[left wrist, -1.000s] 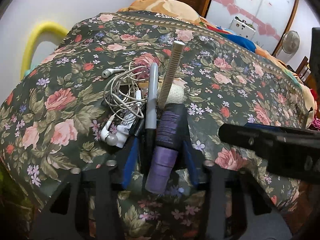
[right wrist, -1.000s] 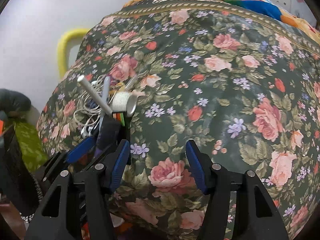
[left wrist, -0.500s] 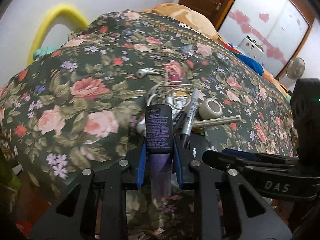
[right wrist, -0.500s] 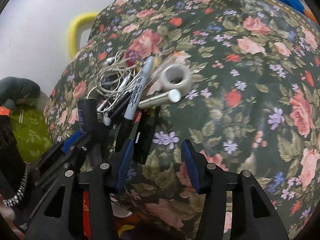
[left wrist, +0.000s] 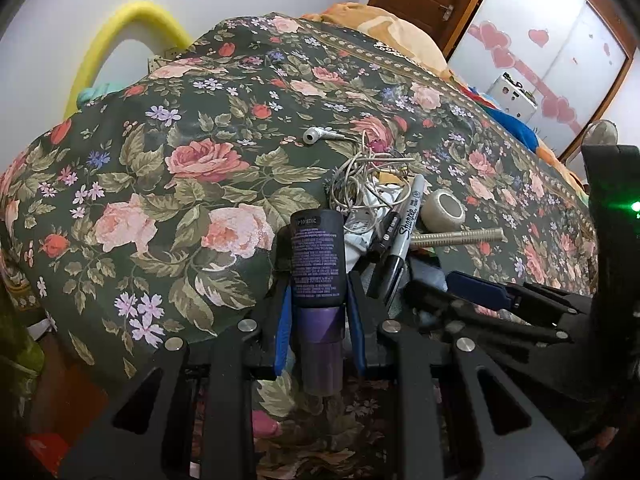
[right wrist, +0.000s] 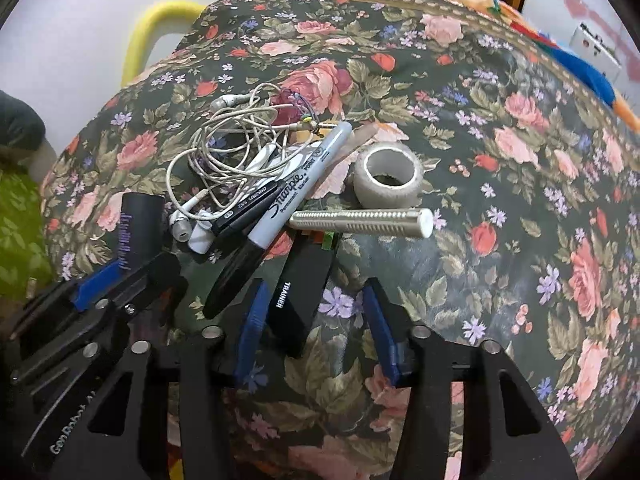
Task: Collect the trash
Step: 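Grasp the black rectangular item with the right gripper, then carry the bottle in the left gripper while the right gripper carries the black item to the white bin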
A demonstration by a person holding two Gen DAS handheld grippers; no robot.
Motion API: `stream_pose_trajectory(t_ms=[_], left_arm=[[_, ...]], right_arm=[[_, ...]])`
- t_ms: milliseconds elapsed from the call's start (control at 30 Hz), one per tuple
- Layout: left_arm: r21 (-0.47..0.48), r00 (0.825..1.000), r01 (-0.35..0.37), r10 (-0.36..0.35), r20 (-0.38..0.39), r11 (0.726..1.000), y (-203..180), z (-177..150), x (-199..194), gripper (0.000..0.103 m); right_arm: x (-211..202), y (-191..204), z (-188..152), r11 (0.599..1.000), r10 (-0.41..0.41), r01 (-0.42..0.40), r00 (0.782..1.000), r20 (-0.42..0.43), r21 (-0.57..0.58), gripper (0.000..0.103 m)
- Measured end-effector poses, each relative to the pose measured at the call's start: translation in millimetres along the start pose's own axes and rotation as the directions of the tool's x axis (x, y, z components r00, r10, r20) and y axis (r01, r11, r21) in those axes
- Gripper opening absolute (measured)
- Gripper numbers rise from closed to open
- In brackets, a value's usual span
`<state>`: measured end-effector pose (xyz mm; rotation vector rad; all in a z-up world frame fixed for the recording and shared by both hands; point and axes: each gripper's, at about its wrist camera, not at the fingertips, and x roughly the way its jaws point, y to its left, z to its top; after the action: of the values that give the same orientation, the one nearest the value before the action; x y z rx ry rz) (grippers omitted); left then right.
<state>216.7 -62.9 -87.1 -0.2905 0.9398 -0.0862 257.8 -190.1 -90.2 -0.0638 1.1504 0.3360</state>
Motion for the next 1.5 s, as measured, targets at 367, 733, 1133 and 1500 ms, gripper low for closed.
stream_pose_trajectory(t_ms=[367,733,1133,1500], left_arm=[[-0.006,0.999,0.011,-0.011,-0.040,1.000,-4,0,-8,0.025],[0.047,0.999,0.035,-0.034,-0.015,0.998,-23,-4,-52,0.025],[0.066,0.998,0.017,-0.021,0.059,0.998,2,-18,-131,0.025],[0.047,0.991,-0.086,0.080,0.108,0.995,53,-53,-200,0.025]], right_arm=[[-11,-31,-11,0.984,0.089,-0.085,0.996,-0.018,0.157,0.022],[-55,-50,-34,0.966,0.117,-0.121,0.993,0.033,0.227,0.022],[-121,14,-67,0.970,0.184,-0.201,0.974,0.133,0.135,0.022],[-148,90,-93,0.968,0.251,-0.253,0.956,0.150,-0.005,0.022]])
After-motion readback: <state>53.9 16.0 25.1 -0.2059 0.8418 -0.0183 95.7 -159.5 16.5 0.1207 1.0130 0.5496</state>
